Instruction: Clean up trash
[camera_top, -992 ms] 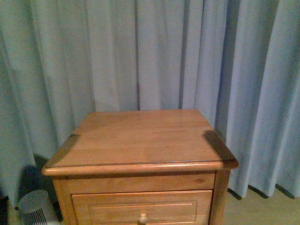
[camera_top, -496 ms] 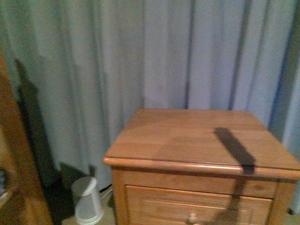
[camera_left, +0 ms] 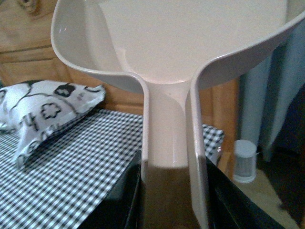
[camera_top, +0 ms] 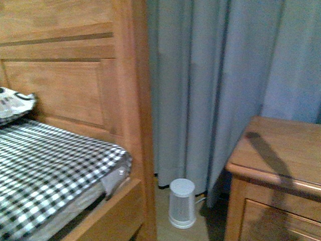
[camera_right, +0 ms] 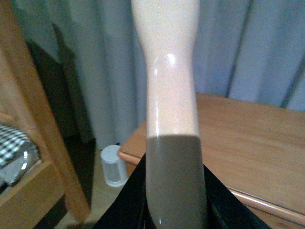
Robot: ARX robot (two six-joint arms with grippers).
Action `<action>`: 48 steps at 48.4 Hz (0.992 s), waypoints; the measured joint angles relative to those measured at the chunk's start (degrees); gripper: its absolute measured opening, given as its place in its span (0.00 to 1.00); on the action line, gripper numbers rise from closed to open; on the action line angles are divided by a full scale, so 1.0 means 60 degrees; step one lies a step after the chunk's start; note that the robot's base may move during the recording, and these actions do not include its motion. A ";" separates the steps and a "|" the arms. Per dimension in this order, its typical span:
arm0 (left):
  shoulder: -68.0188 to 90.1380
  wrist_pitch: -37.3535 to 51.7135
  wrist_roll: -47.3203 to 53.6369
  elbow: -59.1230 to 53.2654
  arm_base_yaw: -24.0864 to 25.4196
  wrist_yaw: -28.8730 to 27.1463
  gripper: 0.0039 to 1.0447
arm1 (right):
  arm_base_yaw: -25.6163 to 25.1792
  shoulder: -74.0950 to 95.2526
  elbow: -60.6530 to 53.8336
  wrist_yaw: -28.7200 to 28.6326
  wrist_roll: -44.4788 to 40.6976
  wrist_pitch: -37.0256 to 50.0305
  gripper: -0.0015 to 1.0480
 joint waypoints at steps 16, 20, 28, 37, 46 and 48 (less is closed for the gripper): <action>-0.0004 0.0000 0.0004 0.0000 -0.0011 -0.0011 0.27 | -0.0011 0.0000 -0.0004 0.0022 0.0004 0.0000 0.19; 0.0018 0.0000 0.0004 0.0000 -0.0011 0.0000 0.27 | -0.0015 0.0000 -0.0004 0.0000 0.0004 0.0000 0.19; 0.0025 0.0000 0.0000 0.0000 -0.0011 -0.0022 0.27 | -0.0018 0.0000 -0.0004 0.0015 0.0004 0.0000 0.19; 0.0000 0.0000 0.0000 0.0000 -0.0011 0.0000 0.27 | -0.0018 0.0000 -0.0004 0.0029 0.0004 0.0000 0.19; 0.0007 0.0000 0.0004 0.0000 -0.0011 0.0000 0.27 | -0.0018 0.0000 -0.0007 0.0018 0.0004 0.0000 0.19; 0.0007 0.0000 0.0000 0.0000 -0.0011 -0.0004 0.27 | -0.0018 0.0000 -0.0007 0.0025 0.0004 0.0000 0.19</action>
